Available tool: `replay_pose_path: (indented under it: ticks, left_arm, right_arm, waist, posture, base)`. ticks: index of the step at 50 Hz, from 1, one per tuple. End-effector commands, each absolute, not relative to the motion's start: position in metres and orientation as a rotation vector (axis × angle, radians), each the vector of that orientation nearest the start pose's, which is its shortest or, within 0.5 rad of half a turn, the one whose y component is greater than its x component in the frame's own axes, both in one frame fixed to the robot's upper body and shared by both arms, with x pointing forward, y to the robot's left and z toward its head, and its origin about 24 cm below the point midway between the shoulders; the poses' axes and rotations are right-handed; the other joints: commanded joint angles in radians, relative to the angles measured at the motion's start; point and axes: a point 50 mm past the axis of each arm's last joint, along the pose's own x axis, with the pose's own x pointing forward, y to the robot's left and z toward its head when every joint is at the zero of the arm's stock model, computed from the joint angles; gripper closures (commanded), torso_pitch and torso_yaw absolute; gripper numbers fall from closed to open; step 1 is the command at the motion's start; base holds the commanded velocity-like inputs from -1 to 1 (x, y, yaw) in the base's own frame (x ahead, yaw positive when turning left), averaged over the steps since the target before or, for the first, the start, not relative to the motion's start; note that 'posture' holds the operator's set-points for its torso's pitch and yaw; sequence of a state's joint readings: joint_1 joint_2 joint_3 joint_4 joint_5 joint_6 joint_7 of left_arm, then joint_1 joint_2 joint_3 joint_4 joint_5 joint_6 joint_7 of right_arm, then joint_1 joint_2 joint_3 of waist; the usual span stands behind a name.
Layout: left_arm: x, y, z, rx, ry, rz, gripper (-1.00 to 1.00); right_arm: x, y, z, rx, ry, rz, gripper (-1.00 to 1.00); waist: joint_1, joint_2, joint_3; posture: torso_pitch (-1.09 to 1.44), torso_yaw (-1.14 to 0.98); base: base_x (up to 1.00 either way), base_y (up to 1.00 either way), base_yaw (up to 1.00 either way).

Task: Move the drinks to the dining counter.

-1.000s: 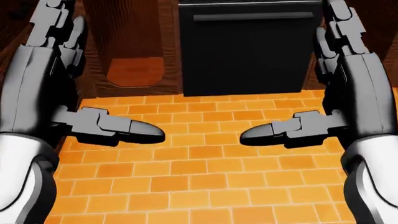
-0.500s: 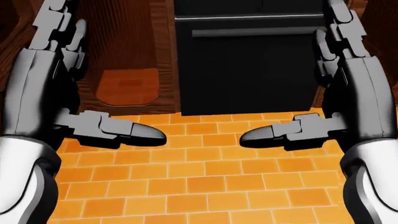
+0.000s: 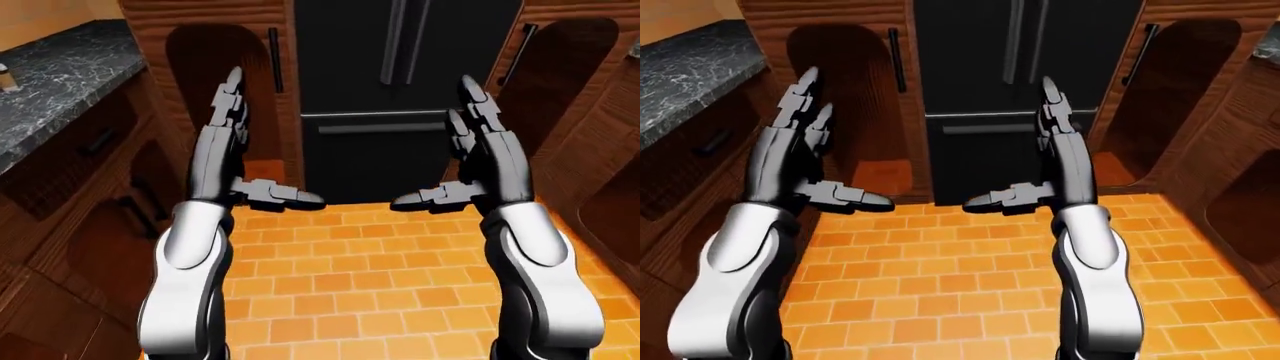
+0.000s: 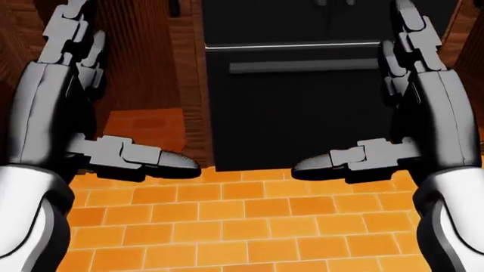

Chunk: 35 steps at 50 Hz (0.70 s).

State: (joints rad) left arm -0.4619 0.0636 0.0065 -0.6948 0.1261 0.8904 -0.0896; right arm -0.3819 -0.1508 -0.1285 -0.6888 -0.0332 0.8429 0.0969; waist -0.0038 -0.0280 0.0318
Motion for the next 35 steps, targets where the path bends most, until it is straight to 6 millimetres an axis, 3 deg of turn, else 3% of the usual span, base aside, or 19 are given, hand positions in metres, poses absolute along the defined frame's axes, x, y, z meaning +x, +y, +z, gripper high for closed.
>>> replay_pose_path:
  ticks: [1, 2, 4, 6, 7, 8, 10, 11, 14, 17, 19, 20, 21, 22, 24, 27, 32, 35]
  left_arm:
    - [0.2588, 0.1321, 0.236, 0.154, -0.336, -0.069, -1.0]
    - [0.259, 0.1322, 0.236, 0.155, -0.336, -0.067, -1.0]
    - [0.259, 0.1323, 0.236, 0.154, -0.336, -0.067, -1.0]
    - [0.2594, 0.1324, 0.2351, 0.154, -0.335, -0.067, -1.0]
    - [0.2595, 0.1325, 0.2348, 0.153, -0.334, -0.067, -1.0]
    - [0.2596, 0.1324, 0.234, 0.154, -0.333, -0.067, -1.0]
    - [0.2592, 0.1328, 0.2342, 0.153, -0.333, -0.066, -1.0]
    - [0.2592, 0.1328, 0.2338, 0.155, -0.333, -0.066, -1.0]
    - [0.2594, 0.1329, 0.2332, 0.155, -0.333, -0.067, -1.0]
    - [0.2594, 0.1324, 0.2326, 0.155, -0.332, -0.067, -1.0]
    - [0.2594, 0.1323, 0.2321, 0.154, -0.331, -0.068, -1.0]
    - [0.2594, 0.1324, 0.2321, 0.154, -0.33, -0.068, -1.0]
    - [0.2593, 0.1324, 0.2321, 0.154, -0.33, -0.067, -1.0]
    - [0.2593, 0.1323, 0.2319, 0.154, -0.33, -0.068, -1.0]
    - [0.2593, 0.1319, 0.2312, 0.155, -0.329, -0.069, -1.0]
    - [0.2589, 0.1312, 0.2314, 0.155, -0.329, -0.07, -1.0]
    - [0.2581, 0.1302, 0.2322, 0.156, -0.33, -0.073, -1.0]
    - [0.258, 0.1297, 0.232, 0.158, -0.33, -0.074, -1.0]
  right_arm:
    - [0.2567, -0.1638, 0.2242, -0.16, -0.308, 0.021, -1.0]
    - [0.2565, -0.1632, 0.2242, -0.161, -0.309, 0.024, -1.0]
    - [0.2564, -0.1629, 0.2242, -0.161, -0.31, 0.026, -1.0]
    - [0.2566, -0.1631, 0.2234, -0.159, -0.311, 0.026, -1.0]
    - [0.2568, -0.1632, 0.223, -0.158, -0.311, 0.027, -1.0]
    - [0.2564, -0.1628, 0.2231, -0.162, -0.313, 0.028, -1.0]
    - [0.256, -0.1629, 0.223, -0.161, -0.314, 0.027, -1.0]
    - [0.2556, -0.1628, 0.2233, -0.16, -0.315, 0.025, -1.0]
    - [0.2557, -0.1626, 0.2225, -0.159, -0.315, 0.024, -1.0]
    - [0.2546, -0.1613, 0.2228, -0.16, -0.316, 0.031, -1.0]
    - [0.2544, -0.1614, 0.223, -0.149, -0.314, 0.037, -1.0]
    - [0.2537, -0.1615, 0.2235, -0.147, -0.314, 0.038, -1.0]
    - [0.2535, -0.1618, 0.224, -0.143, -0.315, 0.039, -1.0]
    - [0.2539, -0.1623, 0.2241, -0.14, -0.316, 0.039, -1.0]
    - [0.253, -0.1624, 0.2249, -0.14, -0.317, 0.039, -1.0]
    - [0.2526, -0.1626, 0.2255, -0.14, -0.317, 0.042, -1.0]
    - [0.2512, -0.162, 0.2273, -0.14, -0.323, 0.048, -1.0]
    - [0.2524, -0.1626, 0.2255, -0.139, -0.322, 0.048, -1.0]
  waist:
    - [-0.001, -0.006, 0.004]
    - [-0.001, -0.012, 0.002]
    - [-0.004, 0.007, -0.004]
    - [0.0, 0.059, -0.016]
    - [-0.012, 0.04, -0.026]
    - [-0.005, 0.034, -0.015]
    - [-0.008, 0.055, -0.012]
    - [0.0, 0.067, -0.029]
    - [0.028, 0.059, -0.036]
    - [0.025, 0.037, -0.023]
    - [0.019, 0.006, -0.012]
    - [0.017, -0.021, -0.011]
    - [0.015, -0.065, -0.02]
    - [0.009, -0.058, -0.029]
    - [0.017, -0.052, -0.018]
    - [0.023, -0.034, -0.029]
    - [0.021, 0.02, -0.015]
    - [0.022, 0.07, -0.015]
  posture:
    - [0.0, 0.0]
    - [0.0, 0.0]
    - [0.0, 0.0]
    - [0.0, 0.0]
    - [0.0, 0.0]
    - [0.0, 0.0]
    - [0.0, 0.0]
    - [0.0, 0.0]
    - [0.0, 0.0]
    - [0.0, 0.0]
    - [0.0, 0.0]
    - [0.0, 0.0]
    - [0.0, 0.0]
    - [0.0, 0.0]
    - [0.0, 0.0]
    - [0.0, 0.0]
    - [0.0, 0.0]
    - [0.0, 0.0]
  base:
    - [0.04, 0.0, 0.0]
    - [0.0, 0.0, 0.0]
    - [0.0, 0.0, 0.0]
    - [0.0, 0.0, 0.0]
    - [0.0, 0.0, 0.0]
    - [0.0, 0.0, 0.0]
    - [0.0, 0.0, 0.0]
    - [0.0, 0.0, 0.06]
    - [0.0, 0.0, 0.48]
    - [-0.03, 0.0, 1.0]
    - [-0.05, 0.0, 1.0]
    - [-0.05, 0.0, 1.0]
    - [-0.05, 0.0, 1.0]
    - [-0.06, 0.0, 1.0]
    - [-0.06, 0.0, 1.0]
    - [-0.06, 0.0, 1.0]
    - [-0.06, 0.0, 1.0]
    - [-0.07, 0.0, 1.0]
